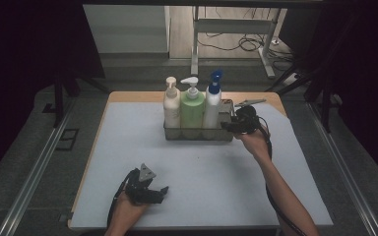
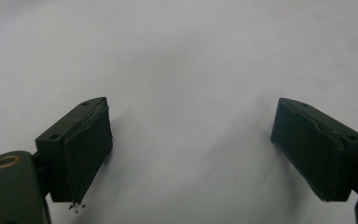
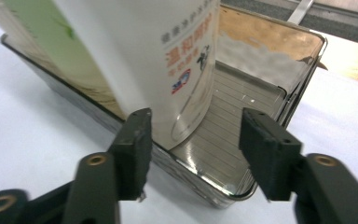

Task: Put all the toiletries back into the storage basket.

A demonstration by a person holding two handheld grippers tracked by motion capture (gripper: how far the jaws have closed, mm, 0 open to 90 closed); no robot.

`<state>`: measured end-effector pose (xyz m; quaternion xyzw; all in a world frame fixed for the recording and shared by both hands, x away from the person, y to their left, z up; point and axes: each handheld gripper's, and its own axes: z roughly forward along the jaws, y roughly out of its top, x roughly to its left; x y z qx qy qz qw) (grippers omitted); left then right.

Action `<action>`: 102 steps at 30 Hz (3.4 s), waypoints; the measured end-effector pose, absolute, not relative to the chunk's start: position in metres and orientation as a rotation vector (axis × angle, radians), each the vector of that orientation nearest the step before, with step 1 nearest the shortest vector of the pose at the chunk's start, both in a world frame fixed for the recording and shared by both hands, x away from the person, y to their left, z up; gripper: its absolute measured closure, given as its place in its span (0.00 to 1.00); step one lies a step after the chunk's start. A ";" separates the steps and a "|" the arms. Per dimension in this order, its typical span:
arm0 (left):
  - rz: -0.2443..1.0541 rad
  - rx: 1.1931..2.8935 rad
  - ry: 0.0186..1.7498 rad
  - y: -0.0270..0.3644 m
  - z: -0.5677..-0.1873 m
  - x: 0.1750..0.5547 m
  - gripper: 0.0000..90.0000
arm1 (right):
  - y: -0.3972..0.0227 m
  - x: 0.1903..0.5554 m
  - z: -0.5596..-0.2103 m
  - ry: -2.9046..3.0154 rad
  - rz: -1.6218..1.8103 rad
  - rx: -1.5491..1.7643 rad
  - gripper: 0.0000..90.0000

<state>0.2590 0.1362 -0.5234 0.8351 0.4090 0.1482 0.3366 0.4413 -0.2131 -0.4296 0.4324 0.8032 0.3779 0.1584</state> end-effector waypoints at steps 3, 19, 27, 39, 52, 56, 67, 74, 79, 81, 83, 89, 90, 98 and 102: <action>0.387 2.178 1.066 0.136 -0.523 0.259 0.13 | -0.212 0.436 -0.426 2.311 1.086 1.211 0.42; 0.387 2.177 1.065 0.136 -0.524 0.259 0.13 | -0.215 0.412 -0.420 2.358 1.040 1.077 0.15; 0.388 2.177 1.066 0.136 -0.523 0.259 0.13 | -0.217 0.401 -0.419 2.376 1.047 1.022 0.05; 0.388 2.177 1.065 0.136 -0.524 0.259 0.13 | -0.219 0.381 -0.425 2.449 1.043 0.962 0.00; 0.389 2.177 1.066 0.136 -0.523 0.259 0.13 | -0.230 0.358 -0.433 2.451 1.049 0.958 0.00; 0.388 2.177 1.065 0.136 -0.524 0.259 0.13 | -0.235 0.350 -0.436 2.452 1.049 0.959 0.00; 0.389 2.177 1.065 0.136 -0.524 0.259 0.13 | -0.255 0.330 -0.445 2.437 1.032 0.972 0.00; 0.389 2.176 1.066 0.136 -0.524 0.259 0.13 | -0.272 0.318 -0.455 2.413 1.026 1.005 0.00; 0.388 2.177 1.065 0.136 -0.524 0.259 0.14 | -0.282 0.312 -0.467 2.404 1.023 1.040 0.00; 0.388 2.177 1.065 0.136 -0.524 0.259 0.13 | -0.285 0.310 -0.473 2.401 1.014 1.053 0.00; 0.388 2.177 1.065 0.136 -0.524 0.259 0.14 | -0.288 0.308 -0.480 2.400 1.015 1.066 0.00; 0.387 2.178 1.066 0.136 -0.523 0.259 0.14 | -0.292 0.304 -0.500 2.408 1.004 1.099 0.00; 0.386 2.177 1.065 0.136 -0.523 0.259 0.14 | -0.292 0.304 -0.503 2.413 0.995 1.103 0.00; 0.389 2.177 1.065 0.136 -0.524 0.259 0.14 | -0.291 0.300 -0.521 2.416 0.967 1.109 0.00; 0.390 2.178 1.064 0.136 -0.524 0.259 0.14 | -0.291 0.300 -0.522 2.419 0.967 1.099 0.00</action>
